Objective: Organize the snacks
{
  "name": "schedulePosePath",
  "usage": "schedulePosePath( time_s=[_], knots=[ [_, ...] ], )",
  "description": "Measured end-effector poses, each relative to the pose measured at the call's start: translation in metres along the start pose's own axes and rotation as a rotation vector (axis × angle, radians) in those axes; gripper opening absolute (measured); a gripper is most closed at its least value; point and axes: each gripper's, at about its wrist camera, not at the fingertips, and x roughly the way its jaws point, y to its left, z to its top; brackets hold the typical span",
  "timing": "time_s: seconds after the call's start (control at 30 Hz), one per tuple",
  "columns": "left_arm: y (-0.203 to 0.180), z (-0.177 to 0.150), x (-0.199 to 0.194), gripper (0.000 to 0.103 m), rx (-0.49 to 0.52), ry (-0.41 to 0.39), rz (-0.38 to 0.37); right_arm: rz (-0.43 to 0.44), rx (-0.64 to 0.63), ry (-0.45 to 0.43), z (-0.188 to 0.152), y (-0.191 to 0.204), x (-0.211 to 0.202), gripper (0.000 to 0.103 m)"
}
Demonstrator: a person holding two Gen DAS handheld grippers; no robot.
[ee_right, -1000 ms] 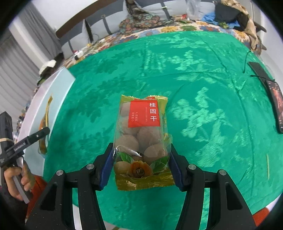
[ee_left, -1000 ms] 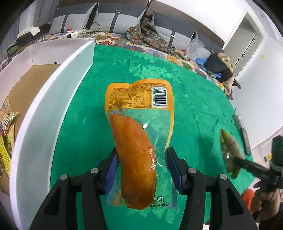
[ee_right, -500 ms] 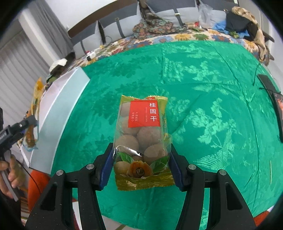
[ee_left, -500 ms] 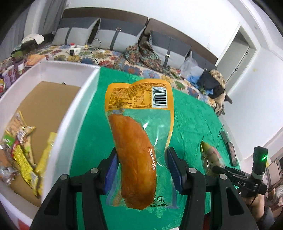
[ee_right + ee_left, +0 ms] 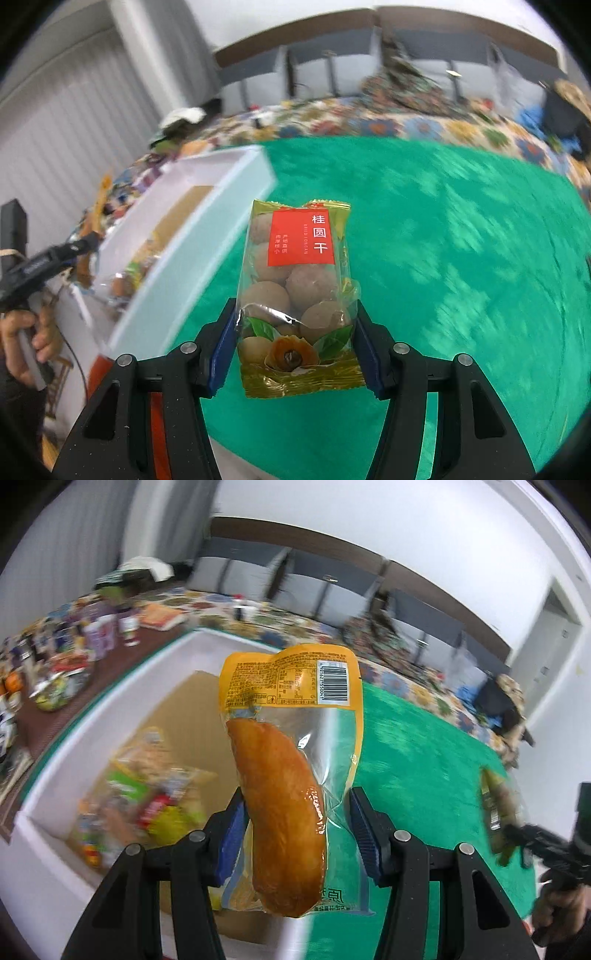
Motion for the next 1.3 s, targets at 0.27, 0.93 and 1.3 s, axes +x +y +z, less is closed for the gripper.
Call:
schedulePosePath(
  time_s=[0.27, 0.93, 1.3],
  knots=[
    [0.081, -0.005, 0.012, 0.054, -0.079, 0.046, 0.127, 0.158, -0.195, 0.005, 0.053, 0.131, 0.048, 0.061],
    [0.079, -0.038, -0.012, 0.102, 0.024, -0.063, 0.441, 0.202, -0.264, 0.069, 0.042, 0.214, 0.137, 0.077],
    [0.051, -0.024, -0.077, 0.103, -0.011, -0.225, 0.558, 0.098, -0.276, -0.005, 0.038, 0.22, 0.084, 0.086]
  ],
)
